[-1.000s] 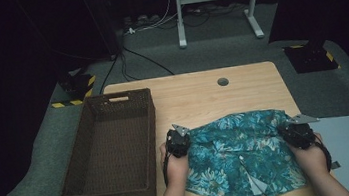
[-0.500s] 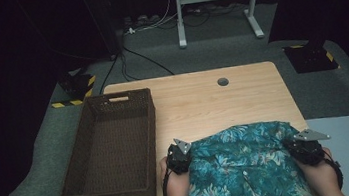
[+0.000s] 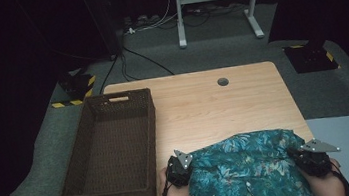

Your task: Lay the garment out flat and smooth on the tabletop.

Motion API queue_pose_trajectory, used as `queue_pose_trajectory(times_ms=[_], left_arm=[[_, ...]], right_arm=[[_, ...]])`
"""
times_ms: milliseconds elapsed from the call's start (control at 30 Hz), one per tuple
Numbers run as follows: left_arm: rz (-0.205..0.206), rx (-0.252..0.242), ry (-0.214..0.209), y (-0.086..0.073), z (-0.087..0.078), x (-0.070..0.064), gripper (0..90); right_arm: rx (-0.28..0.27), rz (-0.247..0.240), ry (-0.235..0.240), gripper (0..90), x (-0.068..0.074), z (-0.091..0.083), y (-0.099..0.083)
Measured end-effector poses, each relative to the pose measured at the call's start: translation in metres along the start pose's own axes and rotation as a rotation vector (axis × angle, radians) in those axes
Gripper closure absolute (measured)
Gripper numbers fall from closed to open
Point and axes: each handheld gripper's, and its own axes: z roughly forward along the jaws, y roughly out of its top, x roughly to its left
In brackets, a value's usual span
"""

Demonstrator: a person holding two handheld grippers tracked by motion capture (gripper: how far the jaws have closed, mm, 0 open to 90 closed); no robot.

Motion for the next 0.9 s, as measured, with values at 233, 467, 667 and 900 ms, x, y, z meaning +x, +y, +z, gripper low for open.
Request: queue_pose_trajectory(times_ms=[233,467,667,900], left_arm=[[-0.017,-0.086,0.019,0.037,-0.009,0.014,87.5],[-0.018,-0.127,0.004,0.053,-0.013,0.013,86.6],[-0.071,-0.106,-0.049,0.028,-0.010,0.002,76.6],[-0.113,-0.088,-0.088,0.011,-0.008,-0.007,60.2]], right_arm=[[-0.096,-0.008,-0.020,85.9,-0.003,-0.016,0.030],[-0.136,-0.006,-0.038,85.9,-0.014,-0.013,0.059],[-0.109,-0.001,-0.033,85.9,-0.013,-0.004,0.056],[-0.086,0.012,-0.028,85.9,-0.010,0.001,0.042]])
